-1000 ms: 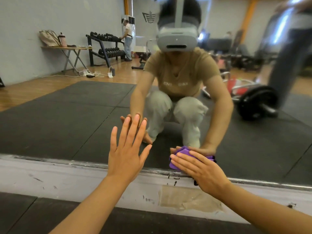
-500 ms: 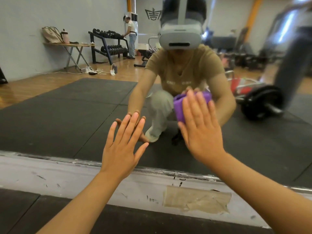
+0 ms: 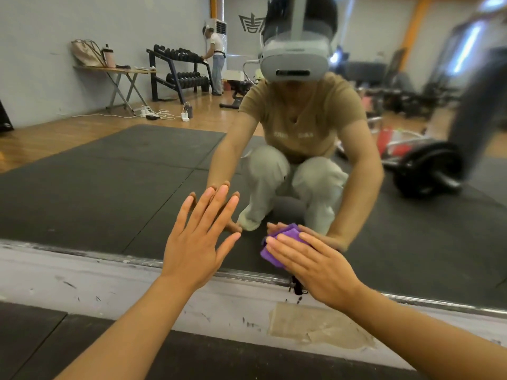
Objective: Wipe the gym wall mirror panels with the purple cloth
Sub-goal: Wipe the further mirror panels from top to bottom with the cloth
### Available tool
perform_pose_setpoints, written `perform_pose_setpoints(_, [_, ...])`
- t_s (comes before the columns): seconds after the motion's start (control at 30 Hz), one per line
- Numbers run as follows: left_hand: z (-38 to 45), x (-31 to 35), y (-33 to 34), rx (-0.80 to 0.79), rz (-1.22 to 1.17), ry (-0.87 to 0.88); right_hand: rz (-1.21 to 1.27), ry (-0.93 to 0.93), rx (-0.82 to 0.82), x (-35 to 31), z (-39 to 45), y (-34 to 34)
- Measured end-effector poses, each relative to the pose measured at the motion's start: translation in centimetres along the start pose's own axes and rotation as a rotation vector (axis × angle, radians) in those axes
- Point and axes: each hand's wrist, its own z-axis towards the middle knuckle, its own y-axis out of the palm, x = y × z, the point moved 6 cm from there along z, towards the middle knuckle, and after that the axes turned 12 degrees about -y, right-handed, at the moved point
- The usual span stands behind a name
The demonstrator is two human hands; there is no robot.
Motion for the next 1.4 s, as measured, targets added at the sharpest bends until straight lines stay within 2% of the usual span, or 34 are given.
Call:
perform_pose_setpoints(0.13, [-0.4,-0.8,0.2,-0.004,0.017,-0.012,0.003,0.319,0.313,7.0,4.8,-4.7])
perform_pose_setpoints(0.23, [-0.5,-0.8,0.4,0.0,0.004,-0.023,0.021,0.496,0.392,10.8,7.0,-6.9])
perform_pose_setpoints(0.37, [-0.7,-1.1,0.7,0.014,-0.006,-0.049,0.053,0.621,0.422,9.7,7.4,-6.2])
perform_pose_setpoints(0.67, [-0.8,-1.4,1.0,-0.012,-0.02,-0.027,0.113,0.412,0.173,-4.3,5.1,1.6])
perform_pose_setpoints(0.83, [-0.6,-1.1,0.9,-0.007,-0.024,-0.029,0.123,0.449,0.179,-5.3,4.8,2.2])
perform_pose_setpoints(0.97, [-0.7,-1.1,1.0,-0.012,-0.026,-0.025,0.084,0.331,0.171,-3.9,4.8,1.6])
perform_pose_setpoints(1.03, [-0.7,-1.1,1.0,-0.002,-0.022,-0.022,0.054,0.317,0.231,-1.0,5.6,-0.2])
perform_pose_setpoints(1.27, [-0.7,-1.3,0.7,0.006,0.001,-0.007,0.009,0.552,0.428,12.5,10.2,-8.4])
perform_pose_setpoints(1.4, [-0.7,-1.3,0.8,0.008,0.006,-0.012,0.035,0.621,0.458,12.6,10.6,-8.7])
